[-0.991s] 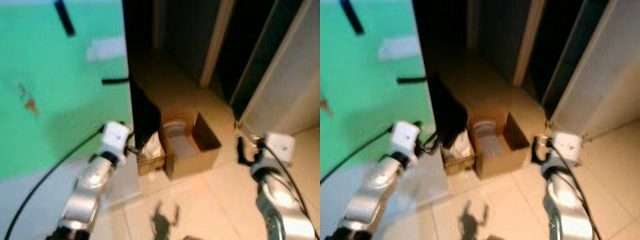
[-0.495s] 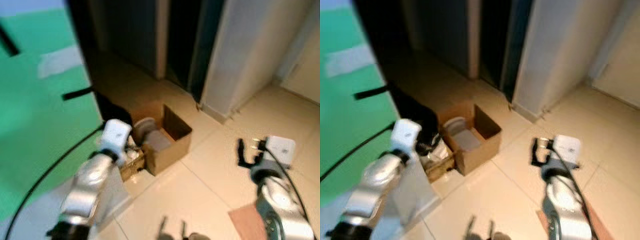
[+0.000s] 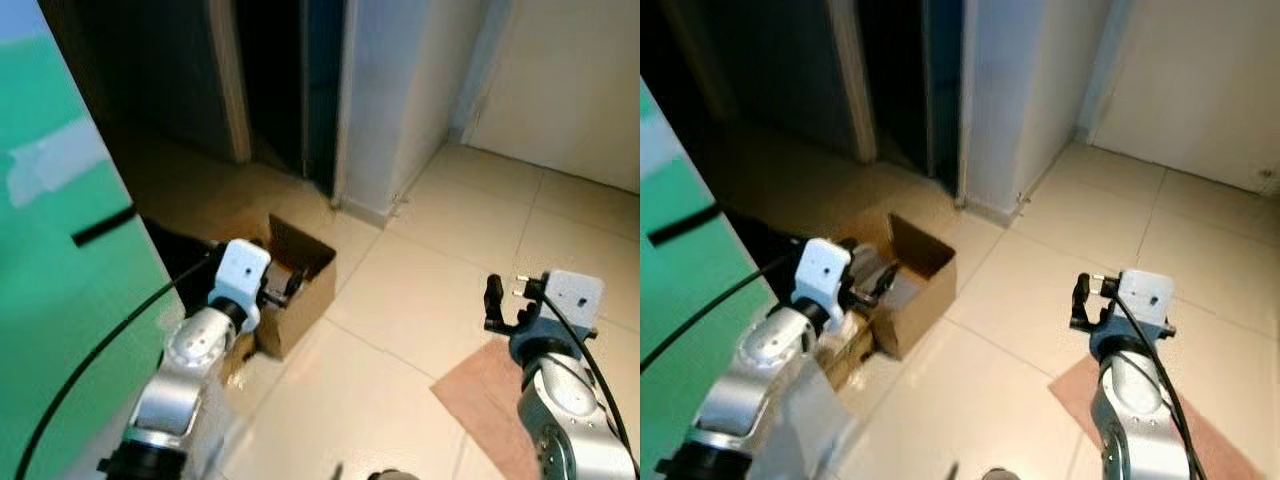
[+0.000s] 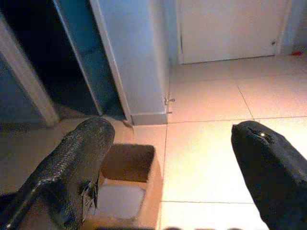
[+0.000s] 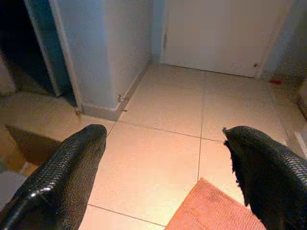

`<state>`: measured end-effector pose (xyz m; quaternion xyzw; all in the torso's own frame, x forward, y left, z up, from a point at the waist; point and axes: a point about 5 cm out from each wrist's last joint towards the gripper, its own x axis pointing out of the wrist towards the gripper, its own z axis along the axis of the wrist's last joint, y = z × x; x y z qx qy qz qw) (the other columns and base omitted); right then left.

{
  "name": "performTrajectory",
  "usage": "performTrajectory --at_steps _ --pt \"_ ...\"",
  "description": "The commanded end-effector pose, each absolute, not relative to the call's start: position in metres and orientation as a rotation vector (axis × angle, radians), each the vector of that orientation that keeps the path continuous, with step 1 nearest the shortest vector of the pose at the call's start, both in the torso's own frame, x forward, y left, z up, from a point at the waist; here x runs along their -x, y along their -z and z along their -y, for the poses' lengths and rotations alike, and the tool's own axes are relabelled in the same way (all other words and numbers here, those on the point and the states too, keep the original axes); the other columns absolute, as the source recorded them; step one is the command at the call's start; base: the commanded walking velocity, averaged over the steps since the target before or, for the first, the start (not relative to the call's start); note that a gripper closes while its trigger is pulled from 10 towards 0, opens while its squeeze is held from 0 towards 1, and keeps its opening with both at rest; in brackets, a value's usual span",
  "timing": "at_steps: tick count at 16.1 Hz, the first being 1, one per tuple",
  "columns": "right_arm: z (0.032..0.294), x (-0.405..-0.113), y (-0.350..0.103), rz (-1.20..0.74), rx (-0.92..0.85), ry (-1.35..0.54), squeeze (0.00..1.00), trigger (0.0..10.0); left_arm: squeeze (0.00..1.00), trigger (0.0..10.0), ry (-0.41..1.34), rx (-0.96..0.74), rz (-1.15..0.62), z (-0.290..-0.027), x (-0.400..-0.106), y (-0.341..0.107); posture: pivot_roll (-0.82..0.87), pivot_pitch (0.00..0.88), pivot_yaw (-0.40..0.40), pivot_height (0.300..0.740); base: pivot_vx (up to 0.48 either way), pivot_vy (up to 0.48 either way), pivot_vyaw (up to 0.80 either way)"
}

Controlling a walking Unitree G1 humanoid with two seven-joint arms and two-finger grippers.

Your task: Hang keys on a hook

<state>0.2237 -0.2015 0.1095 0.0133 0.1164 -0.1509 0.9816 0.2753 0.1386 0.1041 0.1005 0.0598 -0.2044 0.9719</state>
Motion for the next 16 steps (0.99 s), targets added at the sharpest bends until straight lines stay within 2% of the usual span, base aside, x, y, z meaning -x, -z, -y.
performTrajectory --at_steps 1,9,11,16 --pt "0.1977 -0.2250 -0.1121 -0.225 -0.030 0.289 0.00 10.0 0.00 10.0 0.396 -0.208 -0.120 -0.1436 -0.2755 -0.1052 -0.07 0.000 0.008 0.740 0.000 0.337 -0.80" --pt "0.1977 -0.2250 -0.1121 -0.225 -0.030 0.289 0.00 10.0 0.00 10.0 0.396 -0.208 -0.120 -0.1436 -0.2755 -0.1052 -0.07 0.000 0.008 0.740 0.000 0.337 -0.80" --pt "0.1979 -0.2226 -0.1138 -0.232 -0.021 0.294 0.00 10.0 0.00 10.0 0.408 -0.206 -0.110 -0.1407 -0.2771 -0.1052 -0.09 0.000 0.016 0.740 0.000 -0.480 -0.80" --pt "0.2006 -0.2248 -0.1163 -0.218 0.006 0.269 0.00 10.0 0.00 10.0 0.403 -0.204 -0.104 -0.1402 -0.2767 -0.1054 -0.08 0.000 0.006 0.740 0.000 -0.480 0.00"
